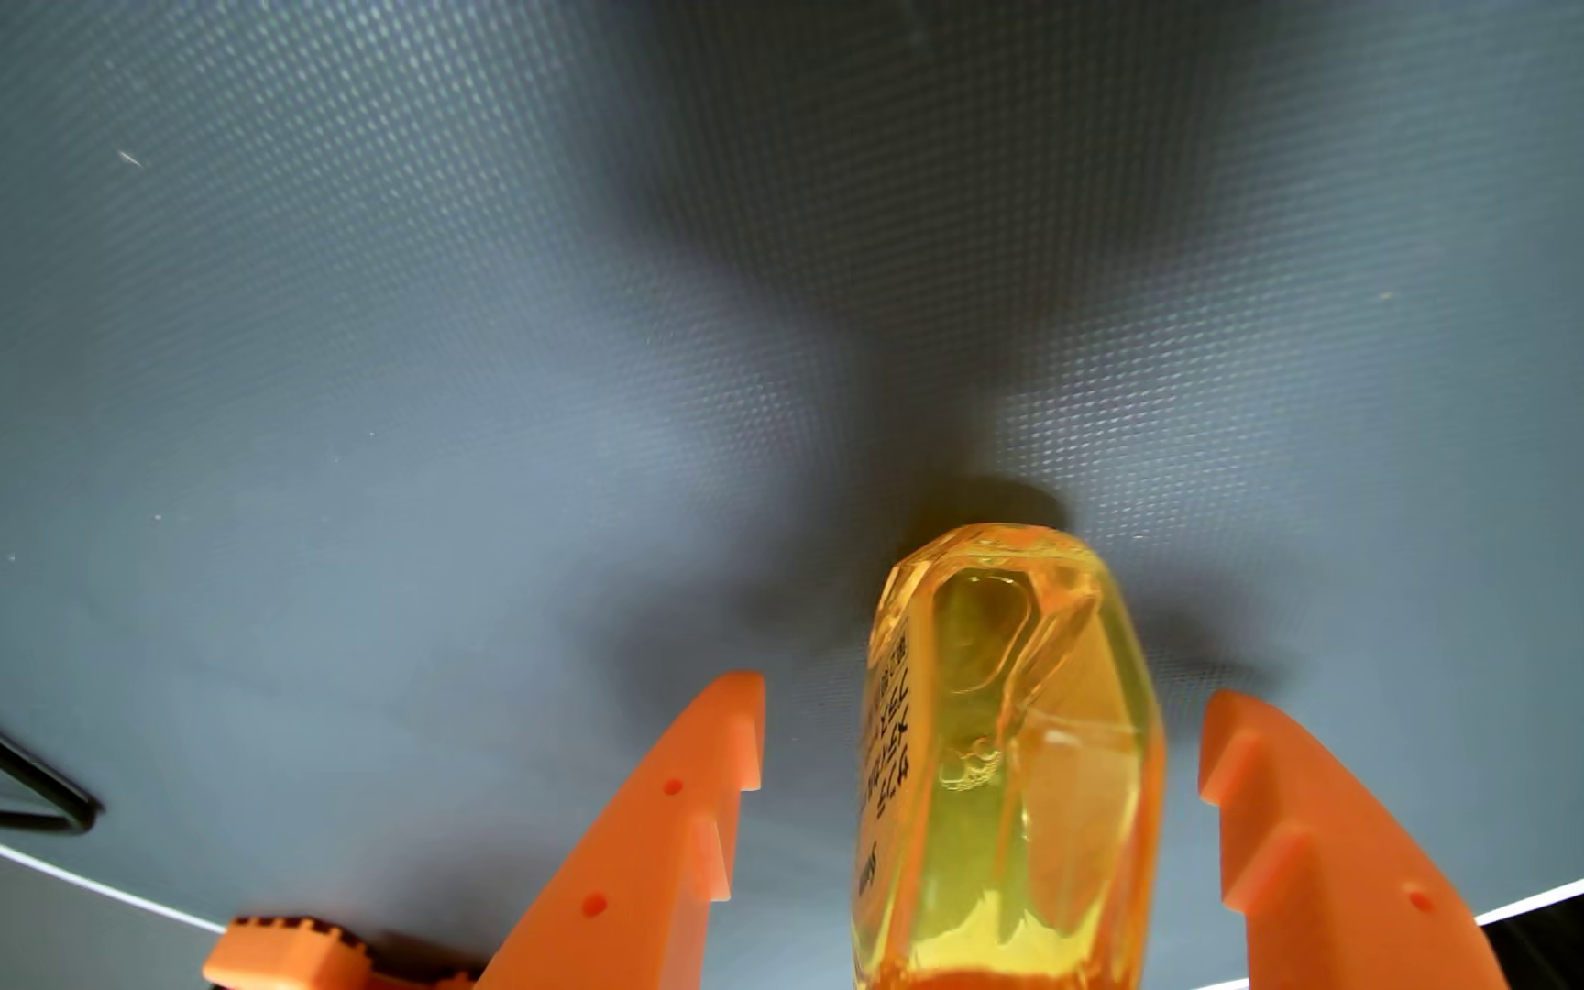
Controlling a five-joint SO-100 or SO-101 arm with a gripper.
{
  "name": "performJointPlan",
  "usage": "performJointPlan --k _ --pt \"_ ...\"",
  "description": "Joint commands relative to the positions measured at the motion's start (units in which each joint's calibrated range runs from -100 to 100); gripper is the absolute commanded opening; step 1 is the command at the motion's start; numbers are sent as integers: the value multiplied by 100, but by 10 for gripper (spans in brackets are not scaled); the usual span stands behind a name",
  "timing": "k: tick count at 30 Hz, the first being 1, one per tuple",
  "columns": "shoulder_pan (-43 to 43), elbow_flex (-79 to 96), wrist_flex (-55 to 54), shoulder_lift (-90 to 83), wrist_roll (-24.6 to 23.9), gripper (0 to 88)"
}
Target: Grab the eyedrops
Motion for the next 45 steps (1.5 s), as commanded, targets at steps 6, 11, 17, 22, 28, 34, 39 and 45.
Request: performJointPlan --k 6,11,17,22,28,34,39,45 --pt "110 -57 -60 -95 40 222" --pt "101 -57 -112 -78 25 117" --pt "135 -57 -181 -61 25 74" --pt "143 -66 -216 -70 19 9" --pt "151 -66 -224 -95 19 7" --pt "168 -66 -250 -78 25 14" --pt "135 -57 -320 -112 103 123" --pt "126 -66 -328 -104 93 150"
